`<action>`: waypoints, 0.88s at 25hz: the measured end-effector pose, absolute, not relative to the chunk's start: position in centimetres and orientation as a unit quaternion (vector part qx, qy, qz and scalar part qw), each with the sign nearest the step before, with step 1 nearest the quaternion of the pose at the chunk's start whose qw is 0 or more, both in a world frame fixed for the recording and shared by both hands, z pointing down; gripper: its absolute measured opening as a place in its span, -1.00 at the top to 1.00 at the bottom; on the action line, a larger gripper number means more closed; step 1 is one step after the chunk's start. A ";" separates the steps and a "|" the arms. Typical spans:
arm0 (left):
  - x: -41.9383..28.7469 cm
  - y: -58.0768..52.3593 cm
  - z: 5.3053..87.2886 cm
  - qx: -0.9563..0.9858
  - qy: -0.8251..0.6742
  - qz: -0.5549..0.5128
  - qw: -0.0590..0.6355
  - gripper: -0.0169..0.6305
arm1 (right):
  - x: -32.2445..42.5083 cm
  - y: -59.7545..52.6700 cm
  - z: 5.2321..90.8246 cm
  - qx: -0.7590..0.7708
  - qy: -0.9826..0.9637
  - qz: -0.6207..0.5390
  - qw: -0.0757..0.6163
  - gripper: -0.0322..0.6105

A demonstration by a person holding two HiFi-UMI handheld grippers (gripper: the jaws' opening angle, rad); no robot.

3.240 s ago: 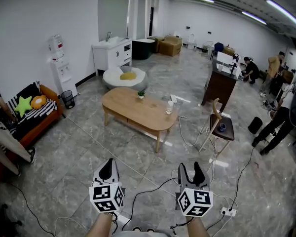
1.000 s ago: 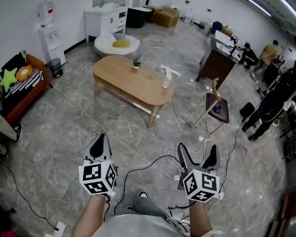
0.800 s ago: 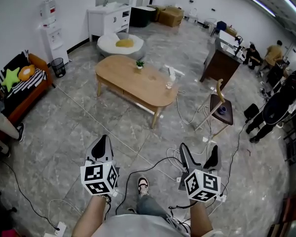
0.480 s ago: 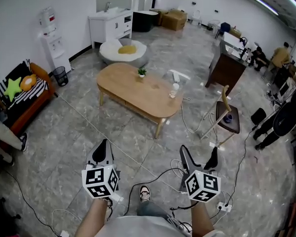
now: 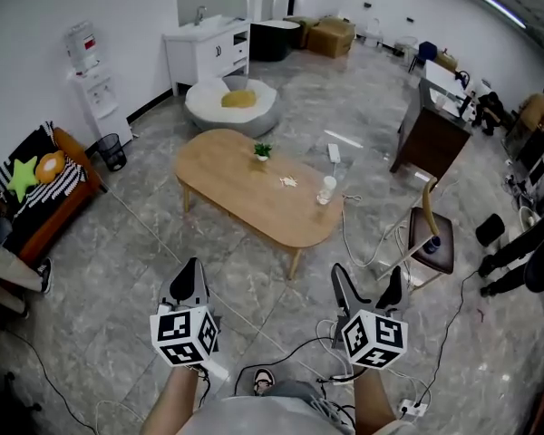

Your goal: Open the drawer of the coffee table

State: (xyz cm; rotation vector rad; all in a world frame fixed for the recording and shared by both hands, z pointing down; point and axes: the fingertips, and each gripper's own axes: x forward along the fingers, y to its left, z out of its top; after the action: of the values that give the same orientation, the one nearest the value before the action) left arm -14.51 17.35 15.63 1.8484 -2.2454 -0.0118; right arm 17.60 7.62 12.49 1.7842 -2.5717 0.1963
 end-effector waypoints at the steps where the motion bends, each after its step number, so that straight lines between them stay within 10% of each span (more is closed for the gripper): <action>1: -14.7 16.4 15.8 0.630 -0.768 -0.001 0.118 0.97 | 17.4 6.5 12.8 0.568 -0.820 0.065 0.004 -0.93; 22: -25.2 -6.5 17.3 0.693 -0.710 0.022 0.122 0.97 | 8.5 -10.3 14.2 0.632 -0.771 0.080 0.004 -0.93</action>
State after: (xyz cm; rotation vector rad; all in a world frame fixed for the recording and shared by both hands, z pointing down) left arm -25.24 -6.47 17.29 2.0228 -2.0726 0.0654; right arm 8.51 -10.33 14.16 1.9805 -2.4150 0.2493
